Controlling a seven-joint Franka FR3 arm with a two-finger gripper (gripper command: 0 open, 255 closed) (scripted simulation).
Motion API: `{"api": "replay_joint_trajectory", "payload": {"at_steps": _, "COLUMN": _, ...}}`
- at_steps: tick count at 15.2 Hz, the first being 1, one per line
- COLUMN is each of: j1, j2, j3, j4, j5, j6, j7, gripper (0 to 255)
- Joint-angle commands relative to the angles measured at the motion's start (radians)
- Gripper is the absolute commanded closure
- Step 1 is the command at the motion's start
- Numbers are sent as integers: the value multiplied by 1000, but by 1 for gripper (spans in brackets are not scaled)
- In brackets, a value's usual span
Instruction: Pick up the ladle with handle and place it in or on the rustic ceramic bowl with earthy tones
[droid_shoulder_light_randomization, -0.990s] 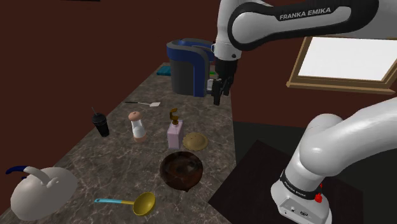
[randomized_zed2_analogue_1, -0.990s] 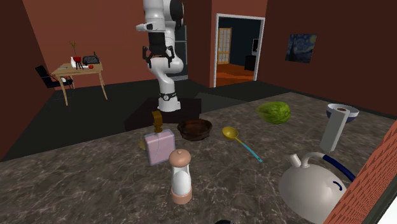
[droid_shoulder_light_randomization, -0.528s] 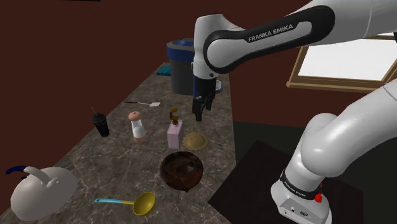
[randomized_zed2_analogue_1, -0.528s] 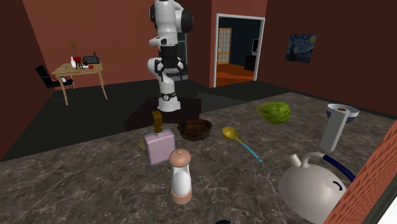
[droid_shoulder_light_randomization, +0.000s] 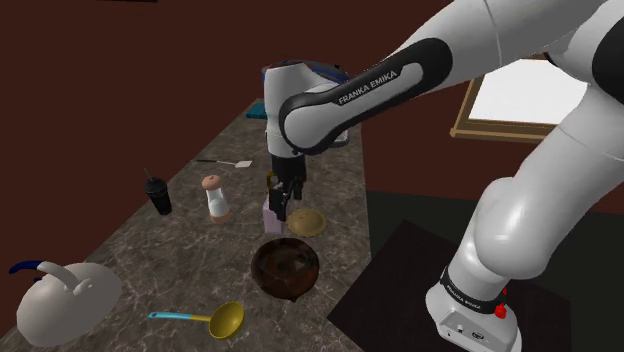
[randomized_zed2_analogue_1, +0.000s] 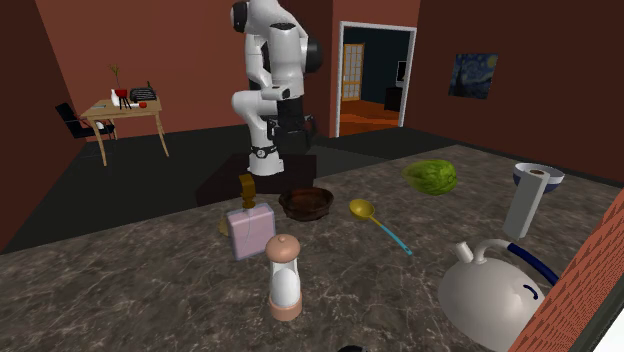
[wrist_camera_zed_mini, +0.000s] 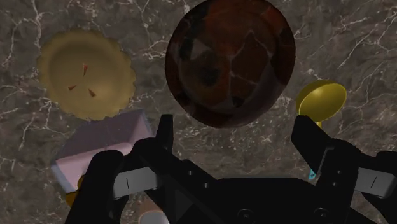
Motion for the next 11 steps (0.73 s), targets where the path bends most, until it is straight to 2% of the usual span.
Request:
{"api": "replay_joint_trajectory", "payload": {"at_steps": 1, "j1": 11, "j2": 73, "j3": 22, "j4": 34, "j5": -8, "j6": 34, "j7": 17, "gripper": 0}}
{"api": "replay_joint_trajectory", "payload": {"at_steps": 11, "j1": 92, "j2": 432, "j3": 89, "j4": 238, "j5": -106, "j6": 156, "j7": 115, "gripper": 0}}
